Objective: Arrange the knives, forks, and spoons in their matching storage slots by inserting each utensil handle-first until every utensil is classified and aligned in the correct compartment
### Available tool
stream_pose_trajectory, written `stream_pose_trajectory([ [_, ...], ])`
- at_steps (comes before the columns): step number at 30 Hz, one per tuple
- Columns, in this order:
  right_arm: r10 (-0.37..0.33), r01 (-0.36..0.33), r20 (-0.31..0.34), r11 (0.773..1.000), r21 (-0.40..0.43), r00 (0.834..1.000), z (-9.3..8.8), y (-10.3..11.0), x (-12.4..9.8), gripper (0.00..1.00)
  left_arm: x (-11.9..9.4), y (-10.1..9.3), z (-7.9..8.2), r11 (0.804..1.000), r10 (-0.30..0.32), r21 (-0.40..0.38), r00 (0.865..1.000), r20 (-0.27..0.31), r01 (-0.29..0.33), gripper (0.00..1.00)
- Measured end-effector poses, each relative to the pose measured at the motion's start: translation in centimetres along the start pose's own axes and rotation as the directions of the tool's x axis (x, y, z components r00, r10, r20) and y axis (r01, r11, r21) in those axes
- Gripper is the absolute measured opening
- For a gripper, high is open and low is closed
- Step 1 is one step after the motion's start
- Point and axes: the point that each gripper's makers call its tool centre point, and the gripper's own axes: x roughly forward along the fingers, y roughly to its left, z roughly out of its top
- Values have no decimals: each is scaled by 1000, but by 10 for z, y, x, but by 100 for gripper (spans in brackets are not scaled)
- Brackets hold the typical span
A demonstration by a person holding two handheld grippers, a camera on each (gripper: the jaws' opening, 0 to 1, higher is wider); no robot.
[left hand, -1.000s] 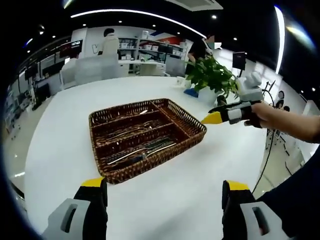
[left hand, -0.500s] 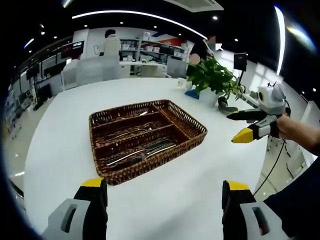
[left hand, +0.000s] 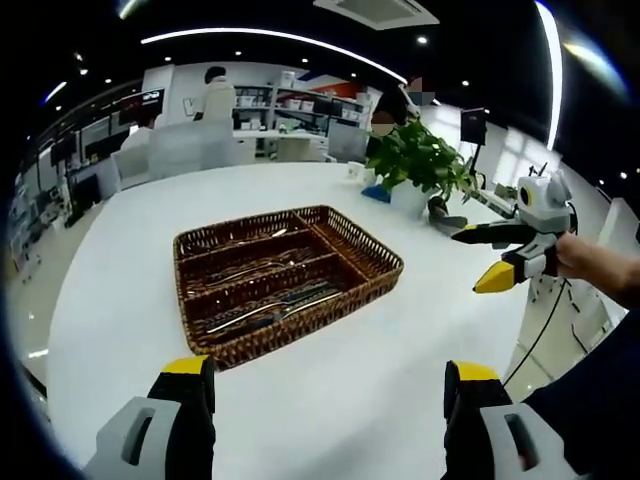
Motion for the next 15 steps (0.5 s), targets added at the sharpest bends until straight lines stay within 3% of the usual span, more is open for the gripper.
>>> stream_pose_trajectory([
  [15,7,-8,-24,1000,-20,1000,-4,2,-2,100,0,-8,1,1000,-10,5,1000,9,10,97],
])
